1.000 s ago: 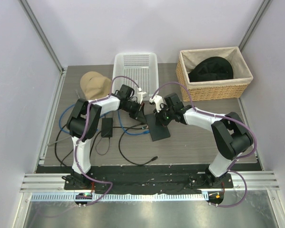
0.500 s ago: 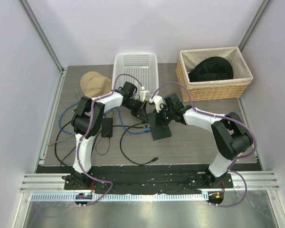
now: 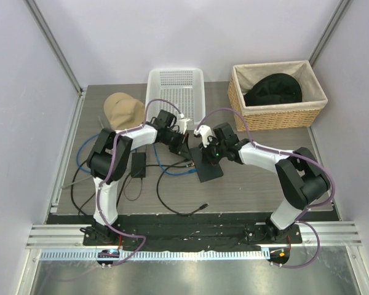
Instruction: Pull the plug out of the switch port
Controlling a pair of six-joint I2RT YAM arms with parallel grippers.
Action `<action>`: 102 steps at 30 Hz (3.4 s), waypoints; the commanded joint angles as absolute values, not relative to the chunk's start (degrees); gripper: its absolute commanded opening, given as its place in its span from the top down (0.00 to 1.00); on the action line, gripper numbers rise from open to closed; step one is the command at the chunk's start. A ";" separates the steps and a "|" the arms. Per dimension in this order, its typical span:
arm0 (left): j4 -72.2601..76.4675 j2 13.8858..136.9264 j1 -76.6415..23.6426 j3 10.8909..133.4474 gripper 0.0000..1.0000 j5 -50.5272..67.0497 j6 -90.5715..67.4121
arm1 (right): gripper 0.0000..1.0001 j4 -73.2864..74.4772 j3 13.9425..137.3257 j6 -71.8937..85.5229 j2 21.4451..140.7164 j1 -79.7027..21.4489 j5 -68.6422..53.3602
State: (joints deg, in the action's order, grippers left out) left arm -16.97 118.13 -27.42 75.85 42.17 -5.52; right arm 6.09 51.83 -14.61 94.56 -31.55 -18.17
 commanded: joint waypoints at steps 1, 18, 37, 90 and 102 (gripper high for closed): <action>-17.13 120.67 -27.77 79.00 1.00 34.10 -7.21 | 0.99 11.51 51.76 -14.33 96.33 -31.90 -17.31; -17.32 121.46 -27.69 76.46 1.00 39.99 -5.28 | 0.99 11.60 51.50 -13.18 96.50 -31.82 -16.70; -19.76 122.52 -29.09 78.22 1.00 40.43 -4.32 | 0.99 12.04 52.03 -13.27 97.21 -31.82 -16.70; -4.48 116.01 -19.86 71.54 0.52 47.37 -25.05 | 0.99 12.13 51.77 -12.74 97.12 -32.08 -16.00; -7.90 122.25 -21.62 74.70 0.62 53.35 -17.61 | 0.99 12.39 52.29 -12.66 97.73 -31.99 -15.82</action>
State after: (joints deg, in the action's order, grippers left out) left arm -4.60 119.09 -20.75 72.93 51.94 -21.69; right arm 8.38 53.82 -13.17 95.59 -31.33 -16.19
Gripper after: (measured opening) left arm 0.401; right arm 0.031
